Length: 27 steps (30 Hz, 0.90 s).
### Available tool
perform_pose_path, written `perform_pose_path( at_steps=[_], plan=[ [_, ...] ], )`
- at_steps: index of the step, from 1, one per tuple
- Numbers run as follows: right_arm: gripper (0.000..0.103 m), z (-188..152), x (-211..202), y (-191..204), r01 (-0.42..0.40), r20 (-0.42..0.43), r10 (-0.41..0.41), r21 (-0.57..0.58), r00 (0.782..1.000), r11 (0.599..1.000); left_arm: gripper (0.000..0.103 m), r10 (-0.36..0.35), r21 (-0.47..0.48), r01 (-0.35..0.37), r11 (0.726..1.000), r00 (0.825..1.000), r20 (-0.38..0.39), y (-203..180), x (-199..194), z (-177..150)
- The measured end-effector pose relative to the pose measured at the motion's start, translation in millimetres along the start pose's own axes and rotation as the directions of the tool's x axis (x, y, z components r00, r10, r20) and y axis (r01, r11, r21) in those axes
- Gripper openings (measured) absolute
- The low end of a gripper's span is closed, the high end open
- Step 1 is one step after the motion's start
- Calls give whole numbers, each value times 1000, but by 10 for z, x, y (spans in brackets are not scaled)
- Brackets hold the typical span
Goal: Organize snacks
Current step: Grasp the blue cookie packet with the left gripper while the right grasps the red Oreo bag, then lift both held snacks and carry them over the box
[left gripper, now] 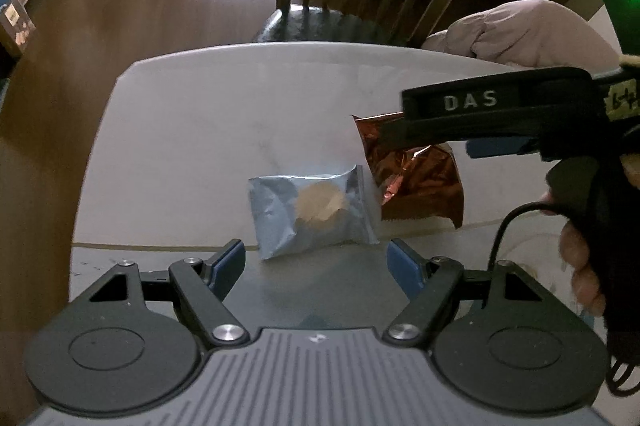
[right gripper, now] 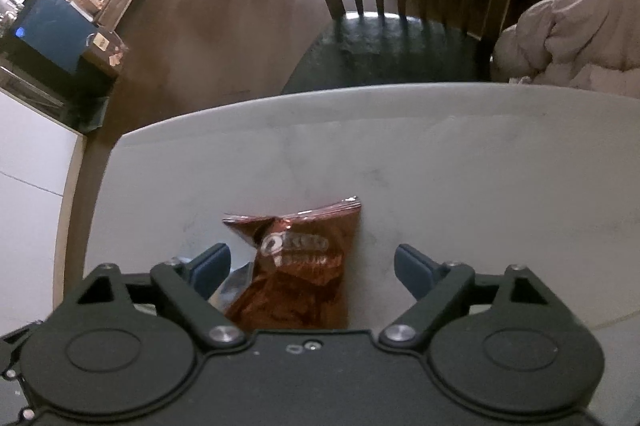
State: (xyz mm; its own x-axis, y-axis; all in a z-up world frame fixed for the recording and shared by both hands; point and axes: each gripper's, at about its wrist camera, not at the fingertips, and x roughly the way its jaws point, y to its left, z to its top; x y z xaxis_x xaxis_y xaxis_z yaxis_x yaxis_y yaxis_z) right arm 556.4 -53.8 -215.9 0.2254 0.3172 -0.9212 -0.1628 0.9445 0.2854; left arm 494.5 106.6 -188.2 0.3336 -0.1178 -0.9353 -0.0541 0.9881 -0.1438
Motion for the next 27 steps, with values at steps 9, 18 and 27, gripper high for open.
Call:
perform_pose_path(
  at_steps=[9, 18, 27],
  plan=[
    [76, -7, 148, -2, -23, -26, 23, -8, 999, 1000, 78, 4, -51, -5, 999, 999, -32, -11, 321, 79],
    [49, -11, 53, -27, -21, 12, 21, -46, 1000, 999, 81, 20, -82, -21, 996, 1000, -20, -44, 426, 121],
    [43, -42, -23, -129, 1, 40, 2, -63, 999, 998, 81, 105, -51, -104, 993, 994, 20, -222, 475, 84]
  ],
)
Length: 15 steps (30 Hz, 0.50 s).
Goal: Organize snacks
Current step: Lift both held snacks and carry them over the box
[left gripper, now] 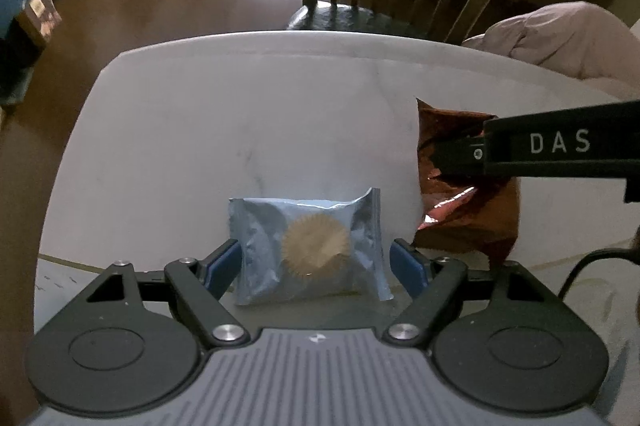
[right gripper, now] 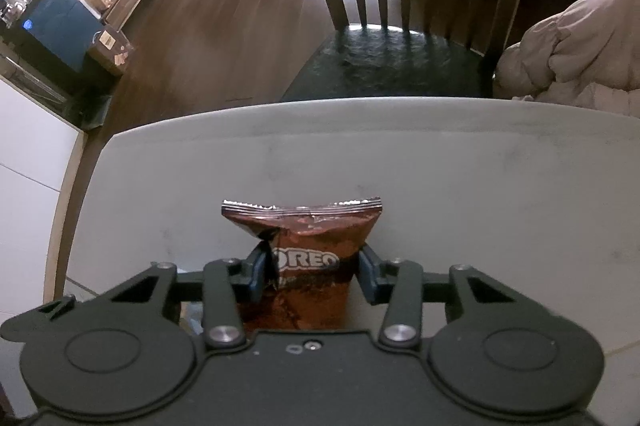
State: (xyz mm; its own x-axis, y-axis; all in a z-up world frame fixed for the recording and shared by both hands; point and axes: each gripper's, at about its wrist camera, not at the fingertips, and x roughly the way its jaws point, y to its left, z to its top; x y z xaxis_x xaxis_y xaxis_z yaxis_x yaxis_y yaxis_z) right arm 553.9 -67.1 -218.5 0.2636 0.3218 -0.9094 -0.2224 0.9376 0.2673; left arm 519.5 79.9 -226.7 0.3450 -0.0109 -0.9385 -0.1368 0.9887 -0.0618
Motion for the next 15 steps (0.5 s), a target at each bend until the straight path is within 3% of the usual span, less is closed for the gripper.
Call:
perform_pose_path(
  at_steps=[2, 3, 5, 6, 8, 15],
  plan=[
    [42, -24, -4, 7, 6, 3, -6, -12, 1000, 1000, 76, 23, 13, -23, 1000, 1000, 9, -57, -1, -14],
    [42, -37, -10, 7, 9, 4, -9, -18, 1000, 1000, 68, 38, 22, -38, 999, 999, 21, -74, -15, -29],
    [42, -61, -26, -7, 11, 5, -11, -22, 1000, 1000, 63, 28, 25, -28, 999, 999, 30, -68, -35, -47],
    [42, -76, -36, -12, 11, 4, -11, -23, 1000, 1000, 53, 16, 26, -17, 1000, 999, 37, -63, -51, -54],
    [41, -107, -65, -23, 14, 3, -14, -25, 1000, 1000, 48, -4, 24, 3, 1000, 999, 43, -63, -94, -59],
    [41, -265, -238, -97, 13, 8, -13, -34, 1000, 999, 46, -23, -1, 23, 1000, 999, 31, 19, -166, -113]
  ],
)
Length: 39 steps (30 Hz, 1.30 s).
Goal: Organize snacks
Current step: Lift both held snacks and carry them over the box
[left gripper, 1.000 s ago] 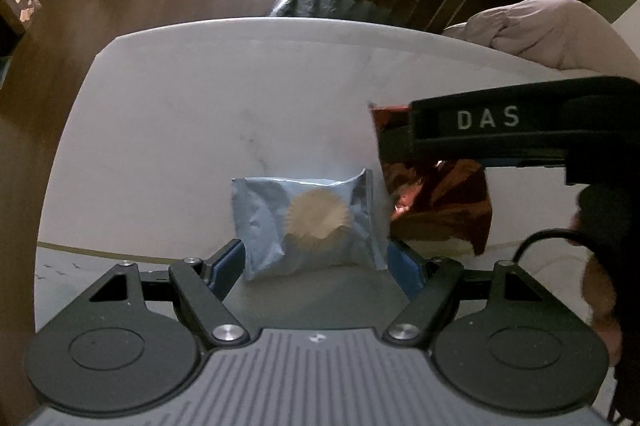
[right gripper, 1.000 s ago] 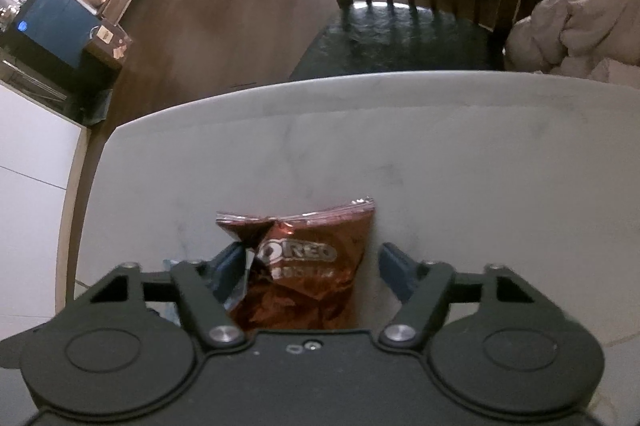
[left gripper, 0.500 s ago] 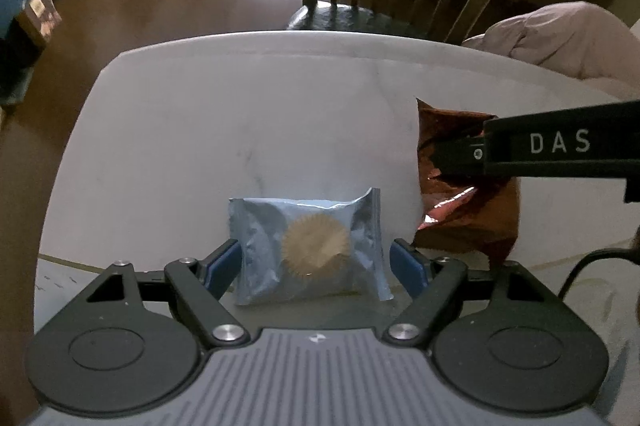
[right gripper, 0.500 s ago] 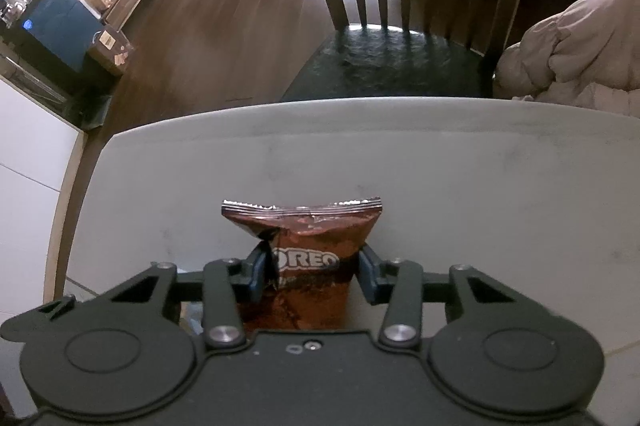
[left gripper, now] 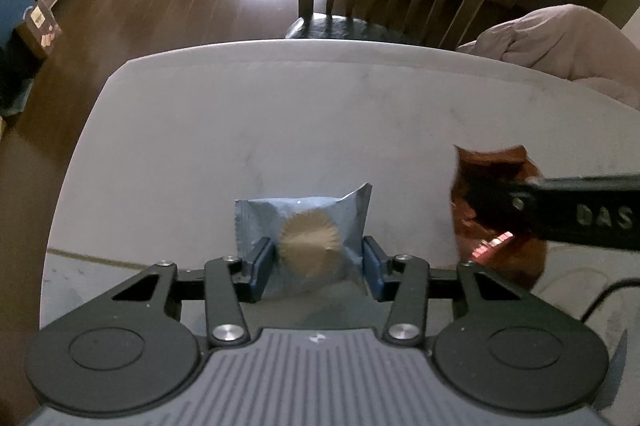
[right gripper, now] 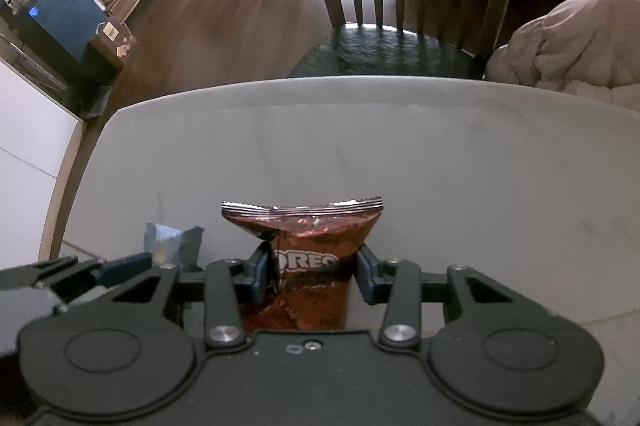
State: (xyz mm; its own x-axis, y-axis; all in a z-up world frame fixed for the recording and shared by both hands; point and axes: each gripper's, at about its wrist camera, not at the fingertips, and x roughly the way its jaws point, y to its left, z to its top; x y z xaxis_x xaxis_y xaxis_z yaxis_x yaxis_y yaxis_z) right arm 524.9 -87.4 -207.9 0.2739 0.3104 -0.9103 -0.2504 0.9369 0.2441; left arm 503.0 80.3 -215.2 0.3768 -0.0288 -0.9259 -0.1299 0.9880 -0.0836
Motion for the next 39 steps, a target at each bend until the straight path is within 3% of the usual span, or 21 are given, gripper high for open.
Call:
perform_pose_path(
  at_steps=[11, 24, 30, 39],
  plan=[
    [40, -402, -517, -48, -14, 18, 15, -37, 1000, 999, 45, -29, 7, 29, 1000, 1000, 5, 26, -455, -252],
    [40, -920, -1397, 118, -13, 93, 20, -75, 995, 997, 45, -67, 45, 63, 997, 993, 99, -38, -1509, -625],
    [40, -1226, -1795, 238, -2, 143, 15, -90, 990, 996, 45, -90, 86, 75, 993, 980, 178, -95, -2035, -853],
    [40, -1657, -2276, 353, 0, 181, 19, -106, 983, 994, 45, -130, 151, 101, 983, 973, 192, -231, -2550, -1246]
  ],
)
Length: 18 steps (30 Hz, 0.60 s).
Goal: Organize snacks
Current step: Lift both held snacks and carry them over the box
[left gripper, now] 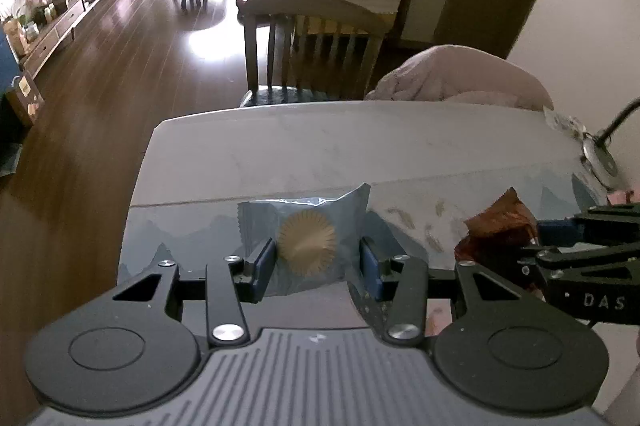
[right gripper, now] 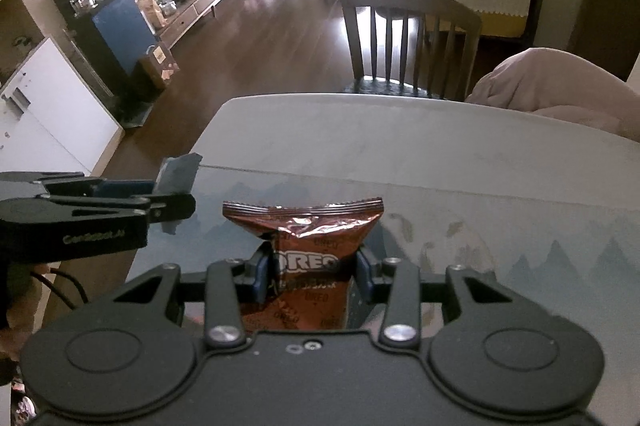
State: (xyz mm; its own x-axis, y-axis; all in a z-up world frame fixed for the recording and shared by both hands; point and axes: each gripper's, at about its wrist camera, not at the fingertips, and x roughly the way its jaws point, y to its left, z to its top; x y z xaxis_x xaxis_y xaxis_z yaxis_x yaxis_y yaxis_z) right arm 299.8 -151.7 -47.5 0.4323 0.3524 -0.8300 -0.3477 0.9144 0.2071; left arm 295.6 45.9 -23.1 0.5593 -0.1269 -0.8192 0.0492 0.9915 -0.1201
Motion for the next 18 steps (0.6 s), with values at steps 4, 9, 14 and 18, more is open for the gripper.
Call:
perform_pose_path(
  at_steps=[4, 9, 14, 18],
  plan=[
    [40, -175, -150, 53, -1, -4, 1, -5, 1000, 1000, 45, -3, 19, 3, 1000, 1000, -23, -70, -188, -188],
    [40, -400, -297, 147, -5, -13, 5, -13, 1000, 1000, 45, -10, 34, 12, 999, 999, -48, -116, -330, -416],
    [40, -641, -393, 218, -10, -29, 9, -18, 1000, 1000, 45, -8, 55, 12, 998, 997, -70, -134, -454, -686],
    [40, -837, -408, 275, -17, -44, 16, -13, 999, 1000, 45, -5, 69, 11, 998, 996, -91, -151, -482, -912]
  ],
)
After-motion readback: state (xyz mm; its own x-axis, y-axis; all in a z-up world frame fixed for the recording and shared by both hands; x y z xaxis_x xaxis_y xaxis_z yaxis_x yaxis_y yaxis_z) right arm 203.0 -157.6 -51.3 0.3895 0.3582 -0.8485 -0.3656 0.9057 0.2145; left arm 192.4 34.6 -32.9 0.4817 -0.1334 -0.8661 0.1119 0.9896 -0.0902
